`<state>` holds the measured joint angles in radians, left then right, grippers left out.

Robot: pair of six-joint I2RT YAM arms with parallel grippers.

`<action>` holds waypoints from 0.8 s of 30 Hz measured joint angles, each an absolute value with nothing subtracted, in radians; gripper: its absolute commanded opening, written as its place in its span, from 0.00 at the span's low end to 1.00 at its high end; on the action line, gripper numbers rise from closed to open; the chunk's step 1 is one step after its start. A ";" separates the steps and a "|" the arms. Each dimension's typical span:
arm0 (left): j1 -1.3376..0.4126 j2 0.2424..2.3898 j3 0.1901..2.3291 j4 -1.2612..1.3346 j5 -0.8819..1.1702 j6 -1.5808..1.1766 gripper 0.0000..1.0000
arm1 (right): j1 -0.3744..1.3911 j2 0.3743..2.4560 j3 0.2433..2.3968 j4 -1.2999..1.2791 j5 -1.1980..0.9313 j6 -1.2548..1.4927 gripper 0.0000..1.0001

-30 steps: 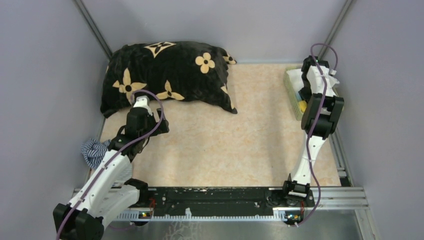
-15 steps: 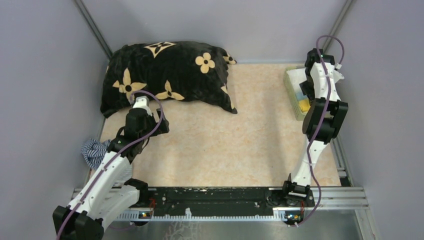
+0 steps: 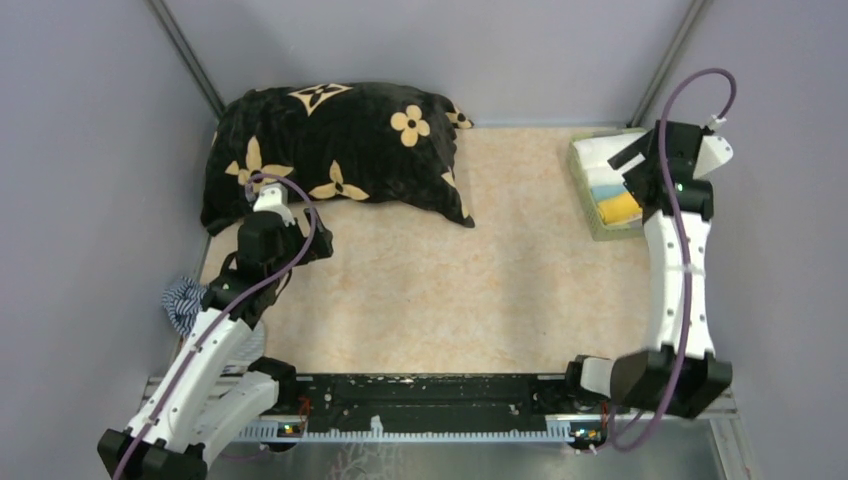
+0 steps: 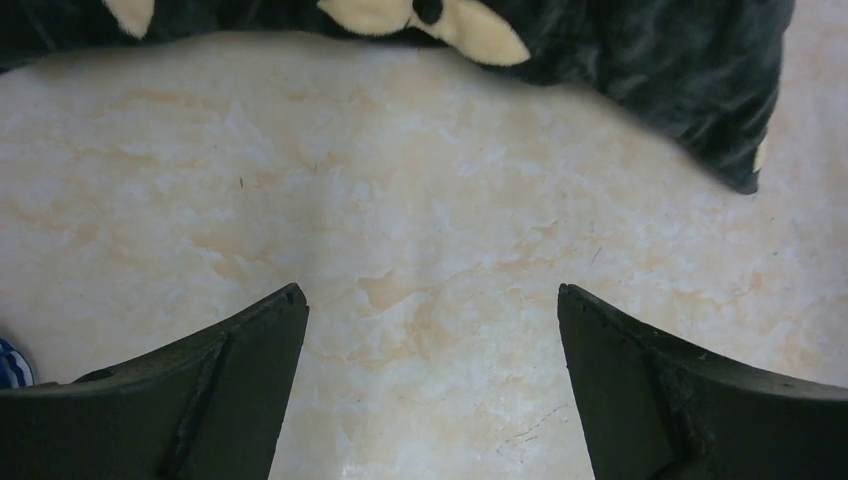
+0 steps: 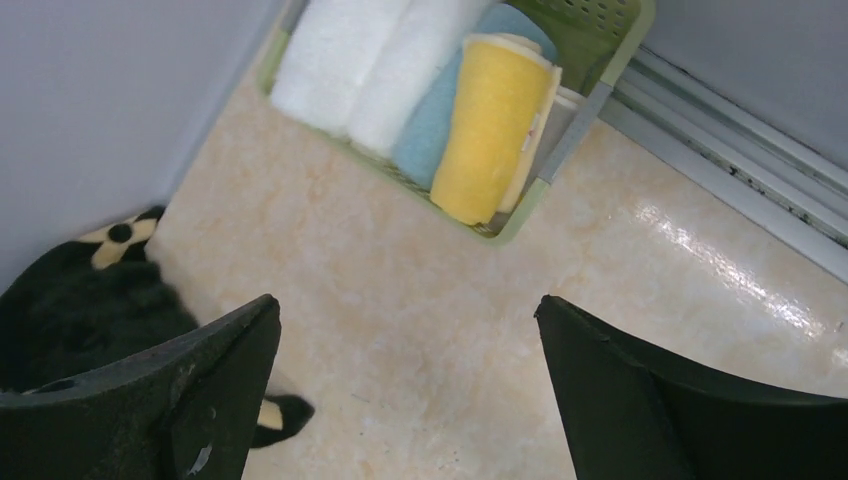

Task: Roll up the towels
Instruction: Reset both arms

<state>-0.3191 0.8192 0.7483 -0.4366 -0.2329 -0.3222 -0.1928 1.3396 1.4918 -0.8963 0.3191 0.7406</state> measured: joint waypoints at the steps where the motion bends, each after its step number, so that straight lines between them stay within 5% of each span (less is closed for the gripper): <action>1: -0.319 0.809 0.760 -0.438 -0.234 -0.323 1.00 | -0.193 1.276 1.456 -0.866 0.308 0.720 0.99; 11: -0.319 0.670 0.789 -0.475 -0.305 -0.324 1.00 | -0.178 0.748 1.073 -0.675 0.246 0.536 0.99; 24: -0.319 0.483 0.749 -0.527 -0.356 -0.427 0.99 | -0.006 0.627 0.834 -0.590 0.252 0.390 0.99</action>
<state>-0.3187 0.4828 0.7486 -0.5266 -0.3561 -0.4267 -0.0059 0.6273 0.8337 -0.5903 0.2516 0.3897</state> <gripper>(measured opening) 0.997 0.986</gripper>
